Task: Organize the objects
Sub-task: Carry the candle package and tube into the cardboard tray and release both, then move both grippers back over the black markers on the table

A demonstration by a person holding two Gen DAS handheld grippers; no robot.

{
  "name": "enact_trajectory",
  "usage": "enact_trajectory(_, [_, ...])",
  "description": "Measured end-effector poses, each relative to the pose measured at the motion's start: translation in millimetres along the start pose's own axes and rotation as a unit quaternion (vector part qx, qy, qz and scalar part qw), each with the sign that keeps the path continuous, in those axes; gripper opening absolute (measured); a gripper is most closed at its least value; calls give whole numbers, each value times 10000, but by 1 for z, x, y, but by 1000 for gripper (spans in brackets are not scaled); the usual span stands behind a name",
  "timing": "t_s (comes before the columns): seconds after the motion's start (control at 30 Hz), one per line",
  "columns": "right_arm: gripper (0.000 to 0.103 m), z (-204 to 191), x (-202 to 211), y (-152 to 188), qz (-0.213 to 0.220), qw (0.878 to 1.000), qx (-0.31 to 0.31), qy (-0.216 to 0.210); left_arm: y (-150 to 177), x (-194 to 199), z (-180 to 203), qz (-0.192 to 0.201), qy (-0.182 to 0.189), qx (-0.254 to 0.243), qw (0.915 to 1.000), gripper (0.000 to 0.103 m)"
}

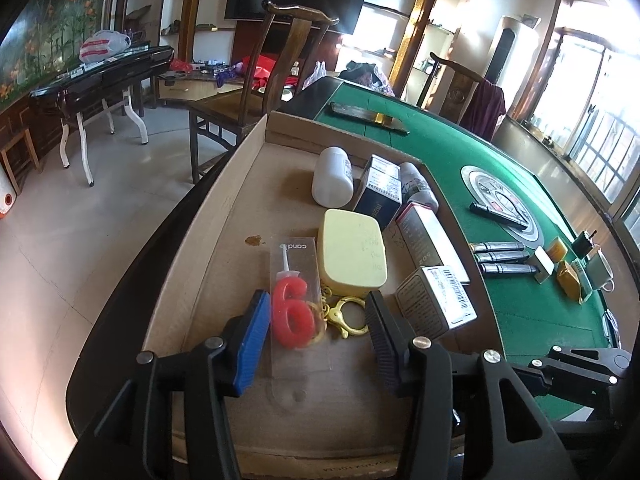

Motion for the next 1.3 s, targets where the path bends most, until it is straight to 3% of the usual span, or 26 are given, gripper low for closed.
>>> enact_trajectory(0.17, [18, 12, 37, -4, 452, 9988, -147, -150, -7, 17, 18, 159, 87, -179, 9997, 50])
enact_trajectory(0.33, [18, 55, 74, 3, 850, 9947, -575, -94, -11, 28, 51, 203, 341, -546, 9977, 50])
enact_trajectory(0.5, [18, 124, 110, 20, 1244, 9834, -1318, 62, -16, 24, 111, -151, 883, -960, 9913, 51])
enact_trajectory(0.53, [18, 140, 120, 24, 1362, 9793, -1492, 128, -18, 20, 125, -240, 942, -1093, 9893, 55])
enact_trajectory(0.67, [18, 196, 157, 42, 1765, 9621, -2028, 468, -33, -4, 178, -496, 901, -1529, 9829, 57])
enact_trajectory(0.8, [18, 233, 176, 62, 1950, 9492, -2408, 557, -48, -49, 216, -1032, 878, -1566, 9783, 57])
enact_trajectory(1.0, [18, 253, 177, 85, 1915, 9440, -2636, 517, -53, -110, 228, -1518, 447, -1425, 9771, 57])
enact_trajectory(1.2, [18, 261, 177, 94, 1921, 9441, -2650, 384, -45, -122, 224, -1808, 573, -1320, 9729, 57])
enact_trajectory(1.3, [18, 263, 176, 96, 1929, 9432, -2685, 339, -32, -110, 230, -2018, 923, -1367, 9654, 57])
Point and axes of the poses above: each gripper's, at about its wrist camera, not at the fingertips, and x roughly against the way its jaws point, z to its right, y to its underside, the point moved 6 cm from there along -x, roughly the way its jaws point, and after that the axes turned 7 degrees about -y, right-handed, at the moved point
